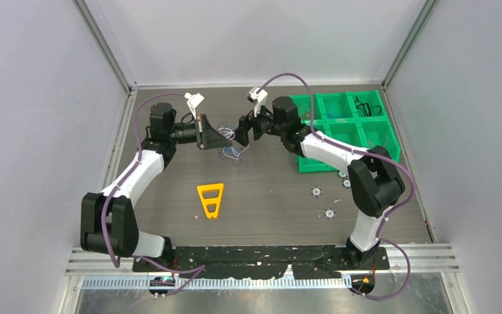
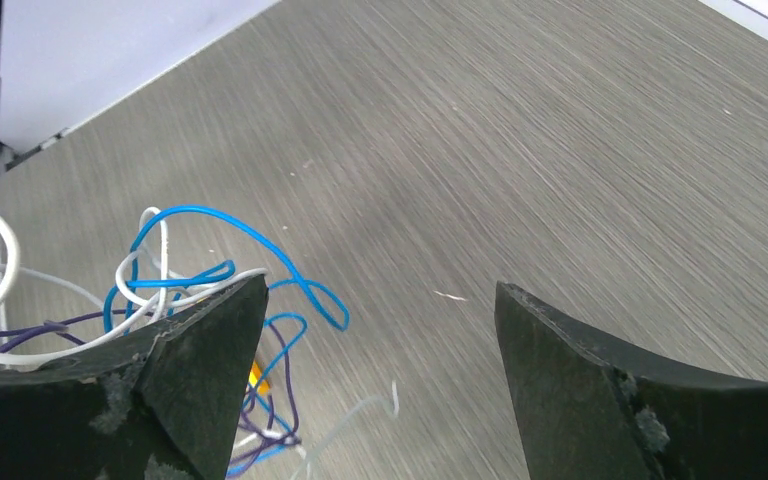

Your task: Untangle the cables

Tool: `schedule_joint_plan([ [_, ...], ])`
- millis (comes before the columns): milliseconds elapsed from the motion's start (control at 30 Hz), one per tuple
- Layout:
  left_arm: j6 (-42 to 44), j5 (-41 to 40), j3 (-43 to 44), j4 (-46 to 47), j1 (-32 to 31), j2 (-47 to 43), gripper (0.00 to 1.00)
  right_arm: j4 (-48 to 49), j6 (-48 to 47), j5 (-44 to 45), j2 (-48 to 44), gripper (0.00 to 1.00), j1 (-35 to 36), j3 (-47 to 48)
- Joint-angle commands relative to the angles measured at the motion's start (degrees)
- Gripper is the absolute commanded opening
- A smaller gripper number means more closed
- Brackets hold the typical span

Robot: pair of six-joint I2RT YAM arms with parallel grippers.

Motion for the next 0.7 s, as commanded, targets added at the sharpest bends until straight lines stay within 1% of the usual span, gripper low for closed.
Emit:
schedule_joint_plan([
  [0,-1.63,3.65,1.32,3.23,-0.24,-2.39,0.0,10.3,2.49,-4.37,-2.93,0.89,1.53,-1.7],
  [33,-1.81,3.85,1.03,3.42,-0.24,-2.52,0.0,10.79,2.01,-4.15,-3.84,0.87,2.39,-1.83],
  [100,-2.24,4.06,0.79,3.86,-0.25,-2.93,0.0,11.81,-0.73,-2.6,-5.11,0.79,3.84,-2.36],
  [133,-2.61,4.29,0.79,4.2,-0.24,-3.04,0.0,12.92,-2.47,-1.34,-5.33,0.67,4.57,-3.07],
  [167,-2.85,4.47,0.88,4.54,-0.24,-3.39,0.0,13.29,-2.89,-0.31,-5.67,0.6,4.77,-3.35],
  [200,-2.91,4.7,1.12,4.44,-0.19,-3.84,0.0,13.6,-4.41,1.9,-5.74,0.45,4.98,-3.67],
  [233,-2.42,4.86,1.46,3.79,-0.16,-4.41,0.0,13.49,-4.78,3.87,-5.84,0.39,4.97,-3.73],
  [267,-1.23,5.03,1.89,2.19,-0.15,-5.13,0.0,12.66,-5.61,4.76,-6.0,0.27,4.77,-3.76],
  [300,0.47,5.17,2.37,-0.37,-0.16,-6.15,0.0,12.32,-6.24,6.15,-6.35,0.21,4.6,-3.87],
  [333,3.18,5.19,2.93,-3.67,-0.15,-7.33,0.0,11.95,-6.4,6.73,-6.61,0.1,4.04,-4.37],
  [400,10.92,4.32,4.77,-15.76,-0.17,-9.73,0.01,10.92,-6.63,7.85,-7.35,0.06,2.98,-4.43],
  [433,16.34,3.21,6.02,-23.03,-0.11,-10.77,0.02,9.3,-6.89,8.72,-7.78,0.06,2.56,-4.03],
  [533,30.53,-1.08,9.56,-41.01,0.87,-12.85,0.1,5.77,-6.86,10.55,-8.29,0.05,-0.25,-2.93],
  [600,36.35,-5.16,10.7,-48.01,2.84,-14.11,0.12,3.39,-6.71,11.45,-8.4,0.05,-2.36,-2.13],
  [667,37.58,-8.77,10.11,-50.24,7.3,-15.33,0.12,1.28,-6.43,11.78,-8.49,0.06,-4.56,-1.32],
])
